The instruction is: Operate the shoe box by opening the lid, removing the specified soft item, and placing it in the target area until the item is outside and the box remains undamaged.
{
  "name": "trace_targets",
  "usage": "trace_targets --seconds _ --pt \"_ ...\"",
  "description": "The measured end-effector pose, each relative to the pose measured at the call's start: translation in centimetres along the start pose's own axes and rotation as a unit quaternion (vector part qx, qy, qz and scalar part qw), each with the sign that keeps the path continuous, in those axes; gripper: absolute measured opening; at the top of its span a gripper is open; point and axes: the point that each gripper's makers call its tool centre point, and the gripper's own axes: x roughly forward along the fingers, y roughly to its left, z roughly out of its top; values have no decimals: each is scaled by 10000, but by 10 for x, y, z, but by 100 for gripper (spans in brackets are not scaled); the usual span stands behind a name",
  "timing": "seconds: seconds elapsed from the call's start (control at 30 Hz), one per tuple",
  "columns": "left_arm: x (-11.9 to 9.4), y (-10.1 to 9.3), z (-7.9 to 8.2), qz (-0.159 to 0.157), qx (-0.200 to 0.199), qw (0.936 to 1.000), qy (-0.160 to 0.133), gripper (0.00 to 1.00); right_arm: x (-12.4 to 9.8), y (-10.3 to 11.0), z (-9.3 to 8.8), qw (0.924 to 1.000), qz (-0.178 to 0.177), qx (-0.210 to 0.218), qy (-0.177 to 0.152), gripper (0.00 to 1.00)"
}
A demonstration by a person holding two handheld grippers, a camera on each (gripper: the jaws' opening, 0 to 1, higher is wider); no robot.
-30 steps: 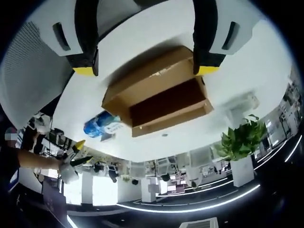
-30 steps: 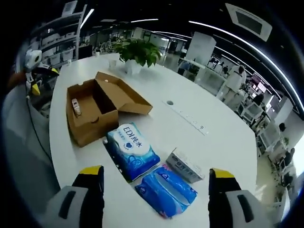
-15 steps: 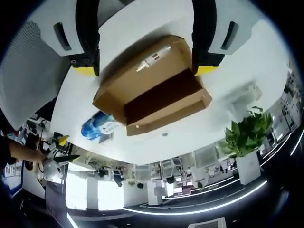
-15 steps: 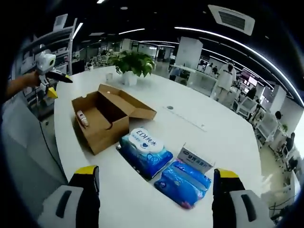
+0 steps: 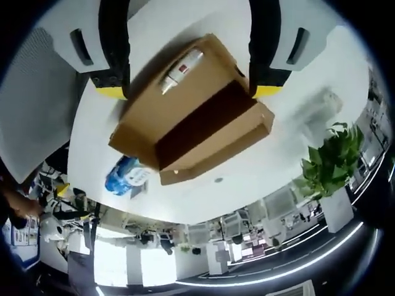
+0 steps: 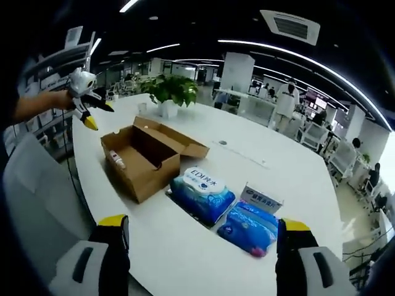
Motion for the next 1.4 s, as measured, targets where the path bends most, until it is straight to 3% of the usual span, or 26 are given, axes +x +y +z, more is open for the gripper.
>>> trace_targets --seconds 0.27,0.37,0.5,0.8,1.07,1.23,1.4 --pt "21 2 -10 -399 410 9970 520 72 -9 18 -9 9999 -52 135 1 100" --pt "31 3 -14 -532 591 9941 739 70 -13 23 -13 9998 -119 136 12 100" --pt "44 -2 -20 -787 978 9857 1124 71 -14 28 -18 9998 -172 88 41 100" --pt "68 -6 -29 -1135 1630 9644 1745 71 -22 39 -29 9992 -219 336 55 100" --pt "89 -8 -43 -1365 2214 9373 2319 70 -23 47 -38 9989 -255 384 110 100" --pt "101 -8 -53 -1544 2632 9158 2612 68 -24 48 -40 9986 -322 415 112 100" --pt "108 -12 -61 -1665 2663 9072 2798 64 -23 50 -43 9981 -263 541 125 99"
